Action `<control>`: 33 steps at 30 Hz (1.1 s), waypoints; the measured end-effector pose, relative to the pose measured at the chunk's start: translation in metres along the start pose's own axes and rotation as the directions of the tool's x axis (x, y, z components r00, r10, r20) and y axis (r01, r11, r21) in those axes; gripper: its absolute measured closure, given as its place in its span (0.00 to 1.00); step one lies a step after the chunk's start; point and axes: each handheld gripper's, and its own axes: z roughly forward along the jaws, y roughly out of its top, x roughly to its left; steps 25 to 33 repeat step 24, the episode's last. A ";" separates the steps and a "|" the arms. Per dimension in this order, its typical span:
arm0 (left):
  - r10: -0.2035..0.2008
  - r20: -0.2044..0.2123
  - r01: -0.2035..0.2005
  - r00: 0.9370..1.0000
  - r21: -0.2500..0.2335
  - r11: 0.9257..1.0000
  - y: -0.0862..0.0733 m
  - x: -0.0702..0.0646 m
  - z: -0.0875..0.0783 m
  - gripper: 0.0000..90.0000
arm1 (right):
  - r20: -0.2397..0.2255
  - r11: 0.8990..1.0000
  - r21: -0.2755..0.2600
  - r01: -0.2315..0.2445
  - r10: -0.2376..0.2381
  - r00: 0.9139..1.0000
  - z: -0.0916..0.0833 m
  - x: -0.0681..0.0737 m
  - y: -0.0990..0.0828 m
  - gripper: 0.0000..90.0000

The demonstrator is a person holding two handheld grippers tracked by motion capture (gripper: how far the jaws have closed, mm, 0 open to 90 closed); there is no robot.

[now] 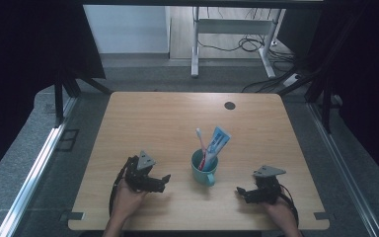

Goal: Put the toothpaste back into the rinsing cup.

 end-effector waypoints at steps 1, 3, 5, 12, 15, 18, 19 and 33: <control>-0.002 -0.003 0.002 1.000 0.004 1.000 -0.003 0.000 0.001 0.00 | 0.001 1.000 0.000 0.000 0.000 1.000 0.000 0.000 0.000 0.06; -0.004 -0.009 0.004 1.000 0.011 1.000 -0.009 0.000 0.003 0.00 | 0.001 1.000 0.000 0.000 0.000 1.000 0.000 0.000 0.000 0.06; -0.004 -0.017 0.004 1.000 0.024 1.000 -0.015 0.000 0.005 0.00 | 0.001 1.000 0.000 0.001 -0.001 1.000 0.000 0.000 0.000 0.06; -0.002 -0.030 0.005 1.000 0.087 0.996 -0.034 -0.001 0.018 0.00 | 0.001 1.000 -0.001 0.000 0.000 1.000 0.000 0.000 0.000 0.06; -0.006 -0.035 0.010 0.999 0.109 0.994 -0.039 -0.001 0.022 0.00 | 0.002 1.000 -0.001 -0.002 0.002 1.000 0.000 0.000 0.000 0.06; -0.025 -0.020 0.027 0.999 0.125 0.992 -0.041 0.002 0.024 0.00 | 0.003 1.000 0.000 -0.002 0.002 1.000 0.000 0.000 0.000 0.06; -0.028 -0.018 0.030 0.999 0.128 0.991 -0.041 0.003 0.024 0.00 | 0.003 1.000 -0.001 -0.001 0.001 1.000 0.000 0.000 0.000 0.06; -0.045 -0.010 0.046 0.999 0.134 0.990 -0.041 0.004 0.025 0.00 | 0.003 1.000 -0.001 -0.002 0.002 1.000 0.000 0.000 0.000 0.06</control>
